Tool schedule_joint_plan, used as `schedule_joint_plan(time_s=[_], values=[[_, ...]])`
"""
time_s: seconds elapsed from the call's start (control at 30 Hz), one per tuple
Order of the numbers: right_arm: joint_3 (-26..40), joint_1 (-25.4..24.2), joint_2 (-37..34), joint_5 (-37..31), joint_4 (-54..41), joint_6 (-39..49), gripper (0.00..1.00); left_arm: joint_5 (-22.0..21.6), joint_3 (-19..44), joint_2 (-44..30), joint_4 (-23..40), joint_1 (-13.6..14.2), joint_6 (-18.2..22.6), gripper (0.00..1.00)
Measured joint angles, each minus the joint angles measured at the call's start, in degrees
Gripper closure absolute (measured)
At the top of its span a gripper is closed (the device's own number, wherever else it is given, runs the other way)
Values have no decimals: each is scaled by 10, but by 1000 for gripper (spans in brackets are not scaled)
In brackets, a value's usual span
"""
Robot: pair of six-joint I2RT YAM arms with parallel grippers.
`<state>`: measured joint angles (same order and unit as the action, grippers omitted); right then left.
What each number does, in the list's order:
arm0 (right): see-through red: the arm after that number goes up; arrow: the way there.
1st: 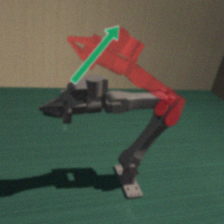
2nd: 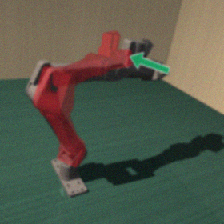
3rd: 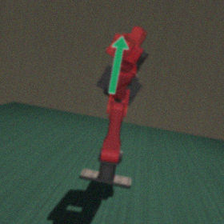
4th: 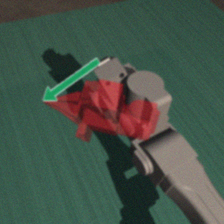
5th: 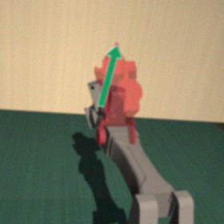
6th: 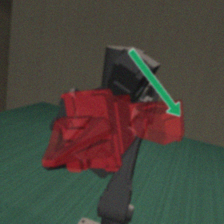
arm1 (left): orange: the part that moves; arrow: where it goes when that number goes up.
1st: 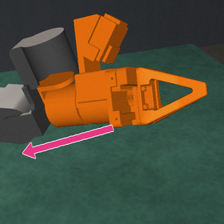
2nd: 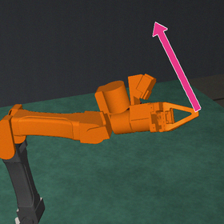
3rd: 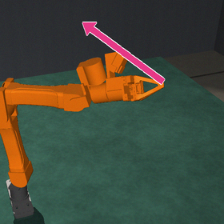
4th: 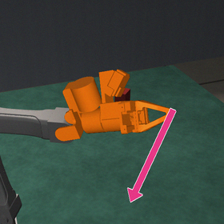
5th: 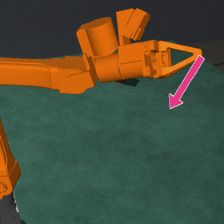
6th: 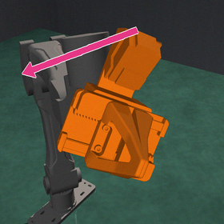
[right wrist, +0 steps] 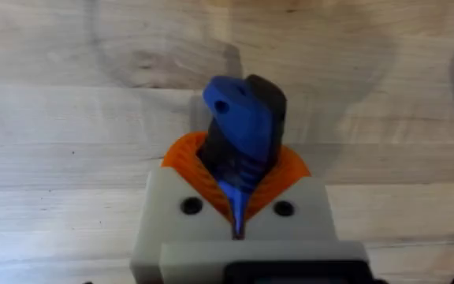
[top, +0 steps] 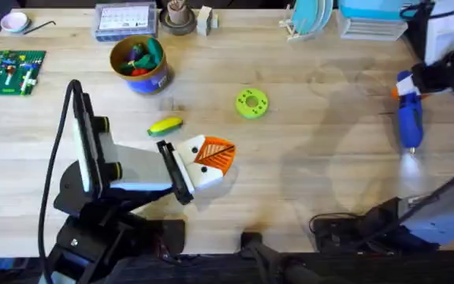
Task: Pick up the gripper from the table and insert it into the empty holder that is missing its gripper. Then pick up a screw, insert it into the mounting hole, and use the screwdriver to tighten it. Finally, clean up the table by picking up the vegetable and placing it into the bucket.
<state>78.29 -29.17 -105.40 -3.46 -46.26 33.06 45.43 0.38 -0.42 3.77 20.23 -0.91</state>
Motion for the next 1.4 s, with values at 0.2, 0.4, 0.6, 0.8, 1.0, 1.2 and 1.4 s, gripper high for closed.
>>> schedule_joint_plan(time_s=[0.2,0.4,0.6,0.8,1.0,1.2,1.4], values=[[5,0,83,36,-1,0,978,0,0,0,0,0,0,997],[5,0,180,96,-4,-9,978,0,0,0,0,0,0,997],[5,0,296,162,-6,-18,978,0,0,0,0,0,0,997],[5,0,396,239,-9,-38,979,0,0,0,0,0,0,997],[-41,0,475,360,34,-52,979,0,0,0,0,0,0,997],[-192,18,536,476,184,-113,979,0,0,0,0,0,0,997],[-336,103,579,512,409,-232,979,0,0,0,0,0,0,997]])
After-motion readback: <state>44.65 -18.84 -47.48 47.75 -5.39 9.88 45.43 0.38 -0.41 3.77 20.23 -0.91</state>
